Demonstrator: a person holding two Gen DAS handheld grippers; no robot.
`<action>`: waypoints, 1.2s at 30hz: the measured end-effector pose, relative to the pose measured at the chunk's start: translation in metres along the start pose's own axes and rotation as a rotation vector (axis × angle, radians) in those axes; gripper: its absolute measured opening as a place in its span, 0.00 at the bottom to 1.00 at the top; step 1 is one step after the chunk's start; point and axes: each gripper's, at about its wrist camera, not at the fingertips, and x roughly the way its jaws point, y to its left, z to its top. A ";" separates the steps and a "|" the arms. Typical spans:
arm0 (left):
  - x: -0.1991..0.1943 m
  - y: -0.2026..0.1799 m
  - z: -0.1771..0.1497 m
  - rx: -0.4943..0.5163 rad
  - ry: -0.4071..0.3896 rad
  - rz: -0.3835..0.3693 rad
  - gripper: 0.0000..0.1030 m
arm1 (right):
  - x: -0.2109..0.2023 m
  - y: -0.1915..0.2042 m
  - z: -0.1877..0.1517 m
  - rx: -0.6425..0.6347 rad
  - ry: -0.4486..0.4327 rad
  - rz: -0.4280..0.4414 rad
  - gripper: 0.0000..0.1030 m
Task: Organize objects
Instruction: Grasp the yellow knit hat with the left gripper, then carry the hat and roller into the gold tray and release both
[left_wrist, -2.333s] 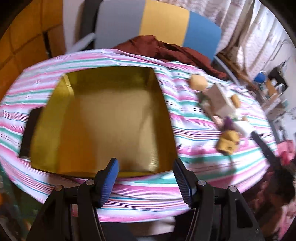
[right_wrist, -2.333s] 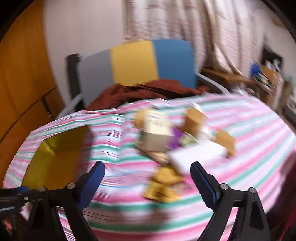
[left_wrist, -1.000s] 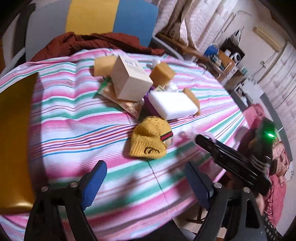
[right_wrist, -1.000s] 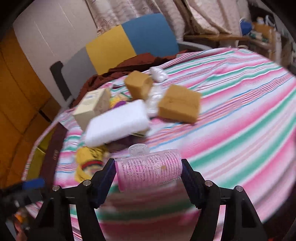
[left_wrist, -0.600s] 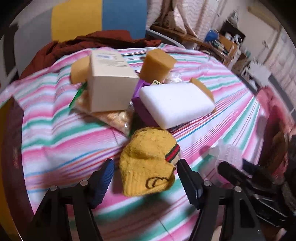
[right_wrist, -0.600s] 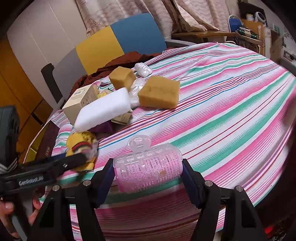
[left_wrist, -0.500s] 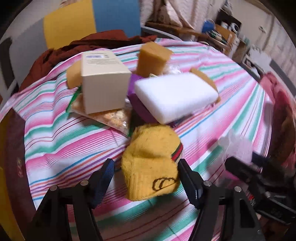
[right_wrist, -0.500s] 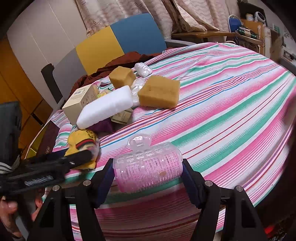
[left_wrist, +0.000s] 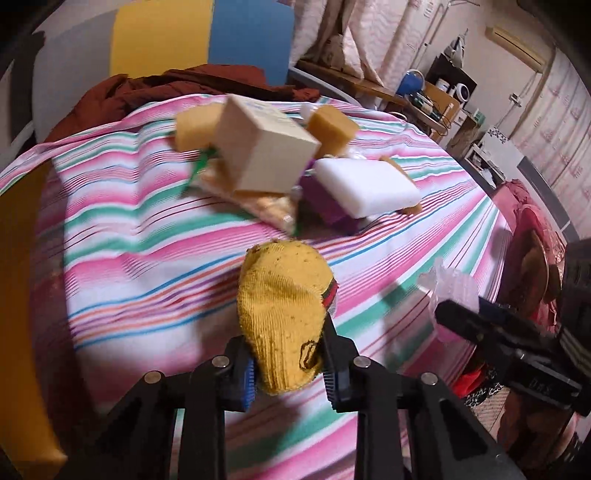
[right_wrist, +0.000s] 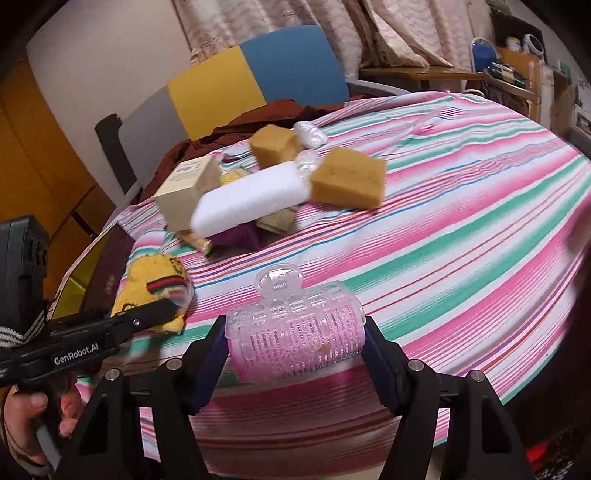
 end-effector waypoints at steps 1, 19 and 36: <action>-0.005 0.006 -0.004 -0.013 -0.004 -0.001 0.27 | -0.001 0.005 0.000 -0.008 0.000 0.009 0.67; -0.129 0.147 -0.043 -0.269 -0.191 0.193 0.27 | 0.008 0.205 0.023 -0.319 -0.022 0.246 0.67; -0.139 0.270 -0.098 -0.519 -0.139 0.306 0.27 | 0.098 0.354 -0.004 -0.444 0.163 0.349 0.68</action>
